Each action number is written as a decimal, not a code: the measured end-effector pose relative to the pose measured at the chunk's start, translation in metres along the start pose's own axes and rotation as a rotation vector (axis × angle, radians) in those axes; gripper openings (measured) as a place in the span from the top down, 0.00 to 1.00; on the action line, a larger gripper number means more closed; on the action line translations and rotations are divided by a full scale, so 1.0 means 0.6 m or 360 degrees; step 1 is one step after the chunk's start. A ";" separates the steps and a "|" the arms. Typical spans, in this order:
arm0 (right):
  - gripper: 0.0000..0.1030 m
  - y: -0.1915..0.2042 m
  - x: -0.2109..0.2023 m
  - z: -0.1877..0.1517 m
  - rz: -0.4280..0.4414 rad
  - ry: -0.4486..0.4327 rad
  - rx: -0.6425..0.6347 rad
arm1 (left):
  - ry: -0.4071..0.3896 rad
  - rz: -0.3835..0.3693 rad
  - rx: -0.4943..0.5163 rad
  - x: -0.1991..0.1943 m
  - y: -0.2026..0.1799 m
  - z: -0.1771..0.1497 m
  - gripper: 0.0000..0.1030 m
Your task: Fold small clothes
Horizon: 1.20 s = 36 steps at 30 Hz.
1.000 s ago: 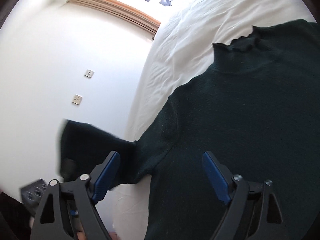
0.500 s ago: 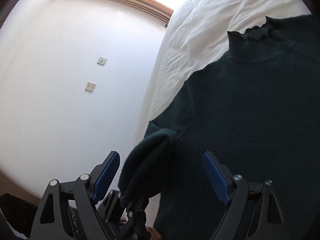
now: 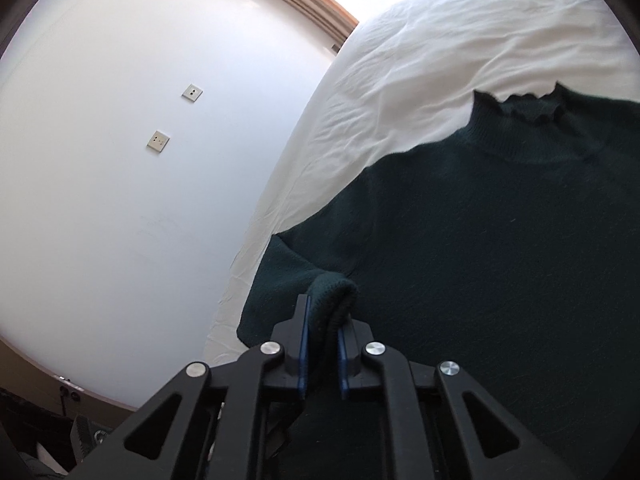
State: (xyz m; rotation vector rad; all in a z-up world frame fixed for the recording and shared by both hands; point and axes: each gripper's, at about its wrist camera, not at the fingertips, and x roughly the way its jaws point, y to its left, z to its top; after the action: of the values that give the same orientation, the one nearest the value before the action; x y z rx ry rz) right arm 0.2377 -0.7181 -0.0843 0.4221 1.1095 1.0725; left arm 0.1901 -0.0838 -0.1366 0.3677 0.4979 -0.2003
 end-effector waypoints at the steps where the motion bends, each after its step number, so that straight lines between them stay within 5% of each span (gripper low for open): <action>1: 0.89 -0.008 -0.012 0.001 -0.0024 -0.0033 0.0002 | -0.0004 -0.0006 -0.0005 -0.012 0.003 -0.004 0.85; 7: 0.89 -0.066 -0.063 0.023 -0.0150 -0.0142 0.0062 | -0.0061 -0.0200 -0.0291 -0.039 0.079 -0.018 0.85; 12: 0.89 -0.085 -0.084 0.037 -0.0206 -0.0182 0.0069 | -0.0052 -0.0161 -0.0688 0.021 0.209 -0.003 0.85; 17: 0.89 -0.122 -0.111 0.050 -0.0244 -0.0228 0.0128 | 0.0095 -0.0200 -0.0945 0.112 0.313 0.001 0.85; 26: 0.89 -0.197 -0.140 0.071 -0.0360 -0.0263 0.0237 | 0.0127 -0.0433 -0.0954 0.158 0.298 0.008 0.85; 36: 0.89 -0.219 -0.155 0.085 -0.0457 -0.0253 0.0212 | 0.0251 -0.0447 -0.0949 0.222 0.310 0.010 0.85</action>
State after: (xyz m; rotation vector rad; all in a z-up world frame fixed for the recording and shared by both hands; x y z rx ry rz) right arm 0.3415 -0.8482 -0.1125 0.4305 1.0655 0.7039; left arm 0.3586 0.0710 -0.1435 -0.2737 0.7367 -0.2835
